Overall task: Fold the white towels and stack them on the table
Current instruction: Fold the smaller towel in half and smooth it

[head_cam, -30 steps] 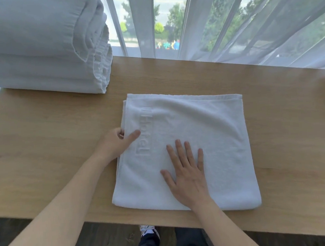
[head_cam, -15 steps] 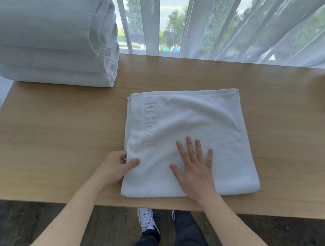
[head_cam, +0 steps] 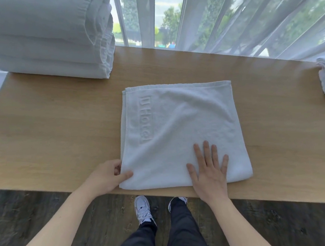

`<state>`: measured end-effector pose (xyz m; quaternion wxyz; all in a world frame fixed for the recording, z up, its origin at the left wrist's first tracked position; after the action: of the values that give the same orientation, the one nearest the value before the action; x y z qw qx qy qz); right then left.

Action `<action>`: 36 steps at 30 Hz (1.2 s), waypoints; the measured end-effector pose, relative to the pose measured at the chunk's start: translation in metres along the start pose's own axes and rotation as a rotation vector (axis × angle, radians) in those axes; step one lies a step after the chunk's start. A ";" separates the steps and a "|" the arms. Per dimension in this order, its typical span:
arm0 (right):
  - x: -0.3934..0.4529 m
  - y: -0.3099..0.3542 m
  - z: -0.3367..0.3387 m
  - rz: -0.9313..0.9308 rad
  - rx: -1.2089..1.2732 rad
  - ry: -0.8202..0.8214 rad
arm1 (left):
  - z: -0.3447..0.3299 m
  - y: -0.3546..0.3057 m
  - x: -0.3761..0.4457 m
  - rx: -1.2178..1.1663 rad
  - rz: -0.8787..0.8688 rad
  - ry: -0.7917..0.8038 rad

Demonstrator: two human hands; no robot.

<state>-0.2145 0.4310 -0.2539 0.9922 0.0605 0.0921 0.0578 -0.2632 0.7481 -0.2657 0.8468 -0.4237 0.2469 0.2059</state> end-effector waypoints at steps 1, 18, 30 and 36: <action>-0.002 -0.001 0.000 -0.004 0.001 0.003 | 0.006 0.002 0.001 0.109 0.022 -0.073; 0.058 0.032 0.007 0.168 0.054 -0.066 | -0.022 -0.118 0.062 0.624 -0.544 -0.473; 0.215 -0.050 0.038 -0.053 0.097 -0.111 | -0.091 -0.150 0.072 0.691 -0.487 -0.495; 0.179 0.005 0.034 0.239 0.067 -0.163 | -0.090 -0.154 0.072 0.702 -0.503 -0.520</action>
<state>-0.0338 0.4547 -0.2520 0.9799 0.1085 0.0053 0.1674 -0.1420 0.5985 -0.2604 0.9952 -0.0944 -0.0275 -0.0013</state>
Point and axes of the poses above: each hand's wrist, its own x-axis towards the middle knuckle, its own z-axis out of the back of the hand, y = z × x, the point moved 8 cm from there along x, towards the middle knuckle, and after that the axes turned 10 degrees about -y, right-handed, at the moved point
